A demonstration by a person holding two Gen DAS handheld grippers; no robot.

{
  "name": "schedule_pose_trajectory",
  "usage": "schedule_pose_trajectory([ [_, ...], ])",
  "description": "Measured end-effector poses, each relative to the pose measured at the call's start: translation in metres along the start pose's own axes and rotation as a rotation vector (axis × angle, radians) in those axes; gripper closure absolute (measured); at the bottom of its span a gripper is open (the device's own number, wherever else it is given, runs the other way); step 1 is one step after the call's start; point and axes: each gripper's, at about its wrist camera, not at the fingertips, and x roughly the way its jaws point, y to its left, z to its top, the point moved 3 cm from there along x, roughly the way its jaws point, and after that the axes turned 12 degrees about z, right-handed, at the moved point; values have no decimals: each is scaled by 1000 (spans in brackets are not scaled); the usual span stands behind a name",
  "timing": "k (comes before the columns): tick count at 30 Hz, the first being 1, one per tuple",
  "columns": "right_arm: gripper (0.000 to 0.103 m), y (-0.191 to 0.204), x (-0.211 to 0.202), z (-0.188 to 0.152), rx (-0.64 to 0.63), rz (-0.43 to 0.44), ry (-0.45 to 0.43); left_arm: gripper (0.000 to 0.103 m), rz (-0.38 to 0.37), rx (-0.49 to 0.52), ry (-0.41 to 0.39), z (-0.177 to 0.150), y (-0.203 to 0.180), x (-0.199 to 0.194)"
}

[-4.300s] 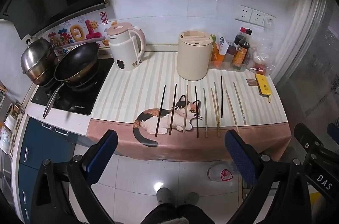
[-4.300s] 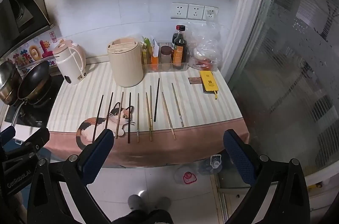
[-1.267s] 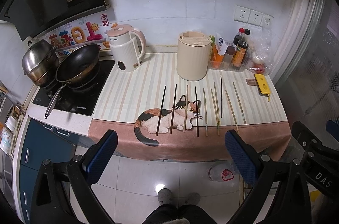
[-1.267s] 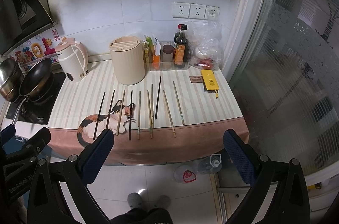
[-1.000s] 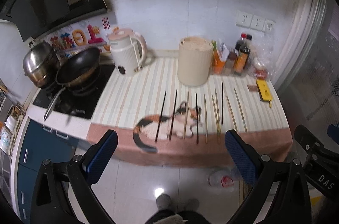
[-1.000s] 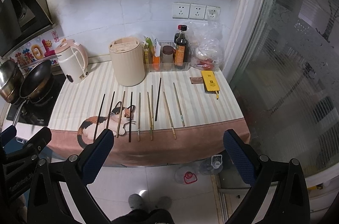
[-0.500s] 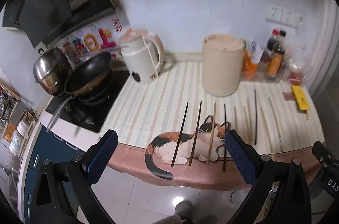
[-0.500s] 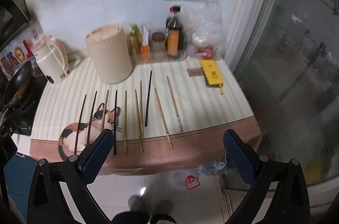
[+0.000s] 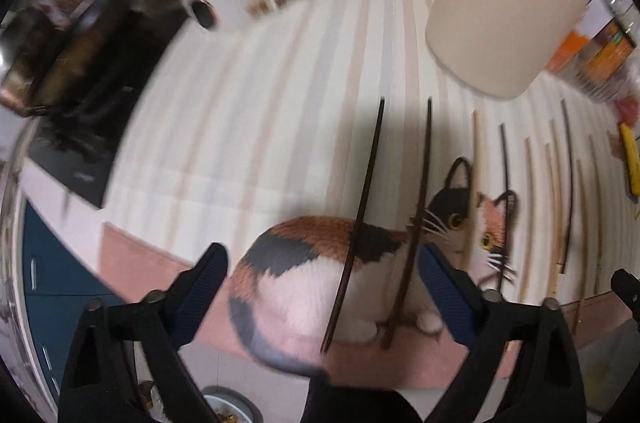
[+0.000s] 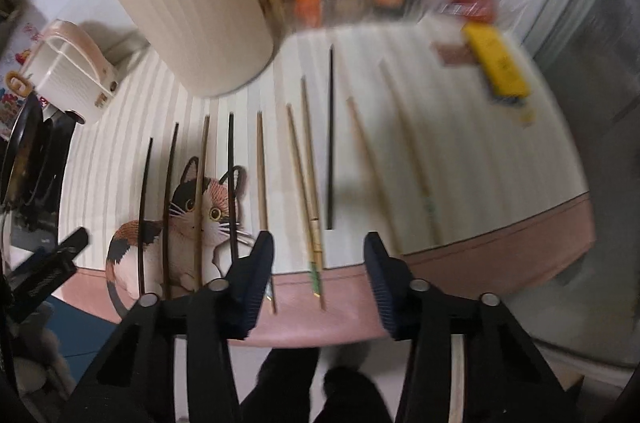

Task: Organize utensils
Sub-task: 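Lower and grasp a dark chopstick with the left tool while the right grasps a light wooden one, then lift both held chopsticks upright and carry them toward the beige holder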

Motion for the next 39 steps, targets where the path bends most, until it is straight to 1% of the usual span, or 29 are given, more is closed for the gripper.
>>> schedule_pose_trajectory([
  [1, 60, -1, 14, 4, 17, 3, 28, 22, -7, 21, 17, 4, -5, 12],
  [2, 60, -2, 24, 6, 29, 5, 47, 26, -20, 44, 33, 8, -9, 23],
  [4, 63, -2, 48, 15, 46, 5, 90, 28, -44, 79, 62, 12, -17, 38],
  [7, 64, 1, 77, 26, 61, 6, 137, 29, -86, 120, 100, 15, -29, 57],
  [9, 64, 6, 92, 32, 62, 9, 165, 38, -103, 137, 113, 16, -34, 63],
  [10, 64, 8, 98, 34, 61, 8, 175, 44, -109, 146, 119, 16, -36, 66],
  [12, 64, 15, 114, 39, 49, 6, 203, 46, -118, 171, 103, 16, -41, 63],
  [13, 64, 17, 121, 43, 44, 3, 212, 50, -116, 193, 96, 15, -45, 62],
  [14, 64, 20, 127, 44, 37, -4, 218, 58, -119, 211, 84, 14, -49, 59],
  [15, 64, 22, 133, 46, 30, -20, 225, 62, -121, 221, 77, 12, -52, 55],
  [16, 63, 23, 139, 47, 26, -36, 234, 72, -121, 227, 71, 11, -53, 53],
  [17, 63, 26, 141, 48, 17, -50, 222, 86, -122, 229, 67, 11, -54, 51],
  [18, 63, 30, 145, 49, 1, -72, 222, 94, -123, 223, 69, 11, -53, 50],
  [19, 64, 33, 148, 50, -7, -88, 230, 100, -127, 213, 80, 13, -50, 49],
  [20, 65, 36, 150, 49, -17, -105, 232, 100, -141, 195, 90, 15, -47, 49],
  [21, 70, 39, 153, 48, -34, -140, 236, 100, -153, 173, 104, 16, -38, 48],
  [22, 82, 43, 155, 47, -42, -143, 233, 100, -162, 155, 114, 16, -33, 48],
  [23, 88, 46, 157, 46, -48, -150, 235, 100, -172, 138, 124, 15, -28, 47],
  [24, 96, 48, 159, 43, -56, -176, 246, 100, -179, 127, 132, 13, -23, 46],
  [27, 96, 53, 161, 32, -76, -207, 265, 100, -190, 115, 144, 9, -11, 43],
  [30, 96, 55, 163, 26, -70, -202, 277, 97, -189, 135, 144, 8, -9, 38],
  [32, 96, 50, 162, 23, -61, -195, 298, 89, -193, 177, 142, 6, -14, 35],
  [33, 95, 50, 164, 24, -60, -194, 312, 87, -191, 200, 144, 9, -19, 37],
  [34, 95, 50, 166, 26, -58, -194, 329, 85, -184, 216, 143, 14, -32, 49],
  [35, 95, 50, 169, 27, -60, -196, 344, 83, -176, 234, 145, 16, -43, 46],
  [39, 95, 49, 172, 45, -64, -208, 410, 82, -133, 269, 151, 14, -62, 44],
])
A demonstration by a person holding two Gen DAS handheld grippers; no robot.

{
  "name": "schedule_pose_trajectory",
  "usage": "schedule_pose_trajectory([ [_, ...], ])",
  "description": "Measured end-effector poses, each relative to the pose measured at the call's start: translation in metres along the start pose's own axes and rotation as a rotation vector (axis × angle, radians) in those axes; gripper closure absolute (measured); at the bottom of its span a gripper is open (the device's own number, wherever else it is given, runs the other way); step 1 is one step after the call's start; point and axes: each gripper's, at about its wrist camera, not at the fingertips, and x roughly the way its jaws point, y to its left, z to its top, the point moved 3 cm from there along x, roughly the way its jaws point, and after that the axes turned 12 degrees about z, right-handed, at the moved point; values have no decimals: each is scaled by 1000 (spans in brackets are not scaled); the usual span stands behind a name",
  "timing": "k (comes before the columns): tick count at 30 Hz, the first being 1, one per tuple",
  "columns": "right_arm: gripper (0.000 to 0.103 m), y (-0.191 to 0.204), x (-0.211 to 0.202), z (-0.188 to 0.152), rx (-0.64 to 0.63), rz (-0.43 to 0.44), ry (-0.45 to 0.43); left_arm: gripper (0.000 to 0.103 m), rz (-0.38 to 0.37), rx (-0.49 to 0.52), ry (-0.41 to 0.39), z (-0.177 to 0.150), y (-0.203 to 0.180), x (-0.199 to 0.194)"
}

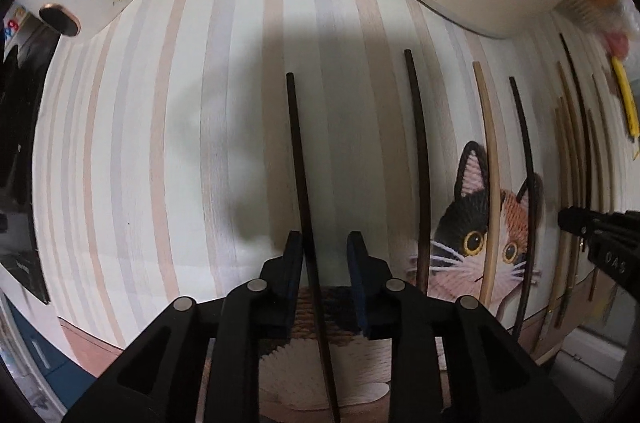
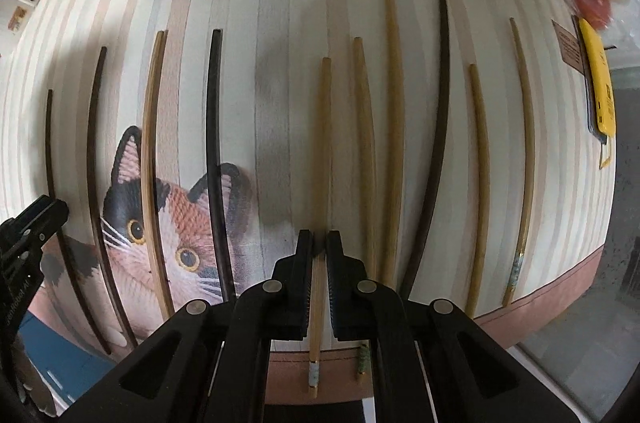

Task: Organize utensils
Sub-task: 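Lift both held chopsticks upright and carry them toward the beige holder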

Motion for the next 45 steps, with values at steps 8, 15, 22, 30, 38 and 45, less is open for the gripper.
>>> schedule_pose_trajectory([
  [8, 95, -19, -11, 25, 63, 57, 15, 99, 6, -54, -27, 8, -2, -3],
  [15, 96, -35, -52, 15, 71, 59, -95, 100, 53, -123, -60, 2, 26, -22],
  [22, 96, -30, -112, 12, 5, 68, -257, 100, 85, -210, -125, -4, 33, -68],
  [30, 96, -29, -136, -2, -32, 146, -379, 100, 86, -311, -211, -20, 51, -109],
  [38, 96, -23, -171, -3, -77, 190, -471, 100, 96, -357, -313, -6, 56, -142],
  [45, 96, -10, -204, 2, -123, 214, -536, 101, 117, -393, -421, 5, 68, -185],
])
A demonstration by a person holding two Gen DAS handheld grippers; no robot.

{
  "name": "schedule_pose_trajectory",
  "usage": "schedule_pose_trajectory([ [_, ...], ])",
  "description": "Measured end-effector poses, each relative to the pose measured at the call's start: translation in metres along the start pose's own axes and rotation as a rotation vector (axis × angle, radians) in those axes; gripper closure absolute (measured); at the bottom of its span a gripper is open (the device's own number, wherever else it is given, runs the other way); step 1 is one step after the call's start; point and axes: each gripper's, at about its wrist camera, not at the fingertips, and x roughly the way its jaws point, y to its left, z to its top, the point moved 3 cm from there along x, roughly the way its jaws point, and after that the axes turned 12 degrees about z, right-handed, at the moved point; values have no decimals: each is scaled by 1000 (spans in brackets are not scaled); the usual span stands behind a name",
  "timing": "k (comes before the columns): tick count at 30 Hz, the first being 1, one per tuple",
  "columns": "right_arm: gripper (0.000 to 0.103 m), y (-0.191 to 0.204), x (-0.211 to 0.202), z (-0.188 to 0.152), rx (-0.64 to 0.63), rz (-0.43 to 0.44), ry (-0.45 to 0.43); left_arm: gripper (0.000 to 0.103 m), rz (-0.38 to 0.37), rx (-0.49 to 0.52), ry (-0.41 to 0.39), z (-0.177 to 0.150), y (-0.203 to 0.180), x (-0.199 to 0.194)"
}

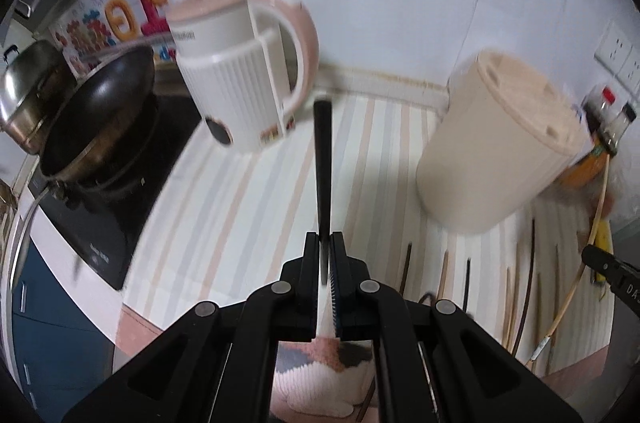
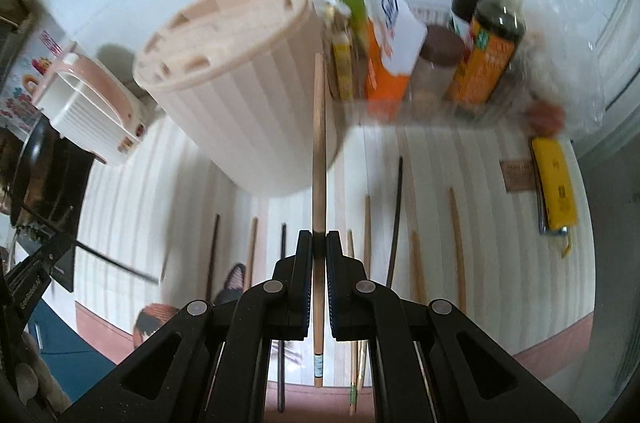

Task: Organize utensils
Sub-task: 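Lift both held chopsticks upright and carry them toward the beige holder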

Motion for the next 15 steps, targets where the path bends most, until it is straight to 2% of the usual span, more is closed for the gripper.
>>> schedule_pose_trajectory([
  [7, 96, 11, -27, 35, -12, 55, -81, 101, 0, -21, -107, 37, 5, -36],
  [15, 96, 21, -75, 96, -21, 122, -188, 101, -72, -25, -233, 89, -5, -99],
])
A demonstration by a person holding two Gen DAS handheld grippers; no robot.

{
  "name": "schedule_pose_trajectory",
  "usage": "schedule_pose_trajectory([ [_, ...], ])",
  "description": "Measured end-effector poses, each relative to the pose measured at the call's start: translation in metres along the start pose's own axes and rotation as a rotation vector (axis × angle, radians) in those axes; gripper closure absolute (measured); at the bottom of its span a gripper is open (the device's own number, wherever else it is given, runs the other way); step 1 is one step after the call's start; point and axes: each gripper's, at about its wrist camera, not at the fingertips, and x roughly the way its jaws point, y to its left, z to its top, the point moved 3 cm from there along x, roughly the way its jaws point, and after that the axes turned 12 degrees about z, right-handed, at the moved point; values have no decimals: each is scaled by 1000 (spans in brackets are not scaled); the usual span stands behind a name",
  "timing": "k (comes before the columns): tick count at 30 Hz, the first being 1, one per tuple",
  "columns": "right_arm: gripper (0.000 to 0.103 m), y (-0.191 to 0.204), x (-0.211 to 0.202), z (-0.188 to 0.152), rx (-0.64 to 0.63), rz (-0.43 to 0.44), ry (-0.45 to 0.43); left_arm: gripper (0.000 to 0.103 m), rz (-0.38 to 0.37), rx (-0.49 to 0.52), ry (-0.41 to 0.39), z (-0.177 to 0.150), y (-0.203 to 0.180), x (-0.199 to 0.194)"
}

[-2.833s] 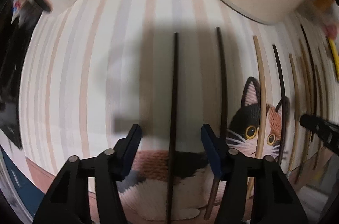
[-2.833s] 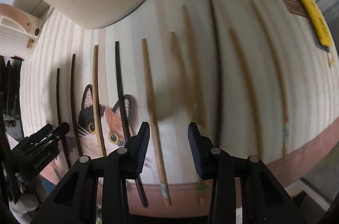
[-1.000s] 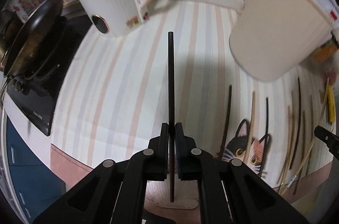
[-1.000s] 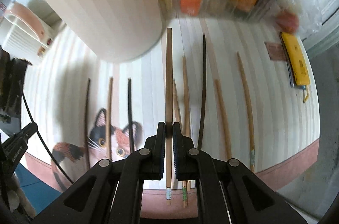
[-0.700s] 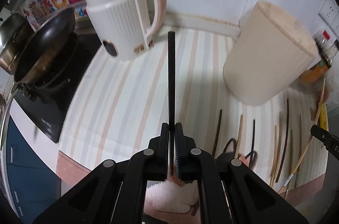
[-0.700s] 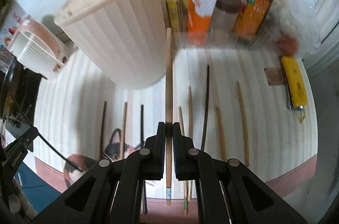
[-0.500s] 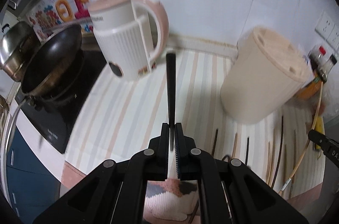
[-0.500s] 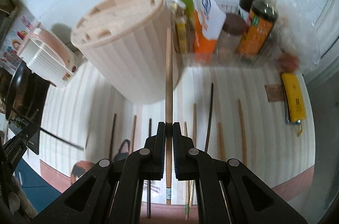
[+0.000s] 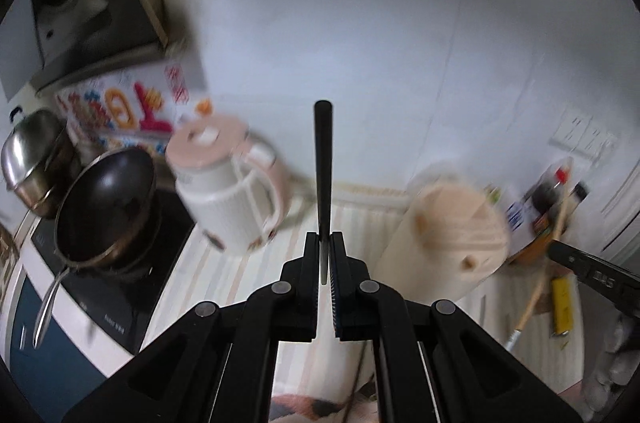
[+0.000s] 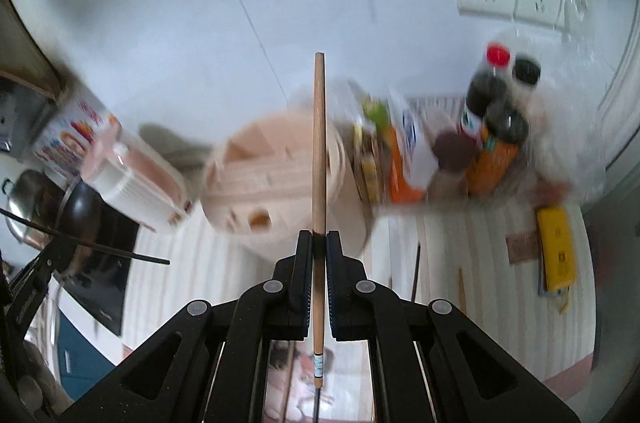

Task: Organize utensils
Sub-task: 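Lift both held chopsticks upright and carry them toward the beige holder, then lower both chopsticks into the beige holder and open both tools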

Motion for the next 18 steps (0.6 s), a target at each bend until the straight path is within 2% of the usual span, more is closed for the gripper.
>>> schedule_pose_trajectory([
  [6, 96, 13, -25, 59, -34, 14, -92, 101, -88, 12, -59, 47, -24, -30],
  [10, 96, 17, -31, 95, -47, 18, -149, 101, -136, 23, -76, 72, -43, -37],
  [18, 96, 13, 1, 134, -19, 66, -218, 101, -214, 51, -17, 95, -84, -5],
])
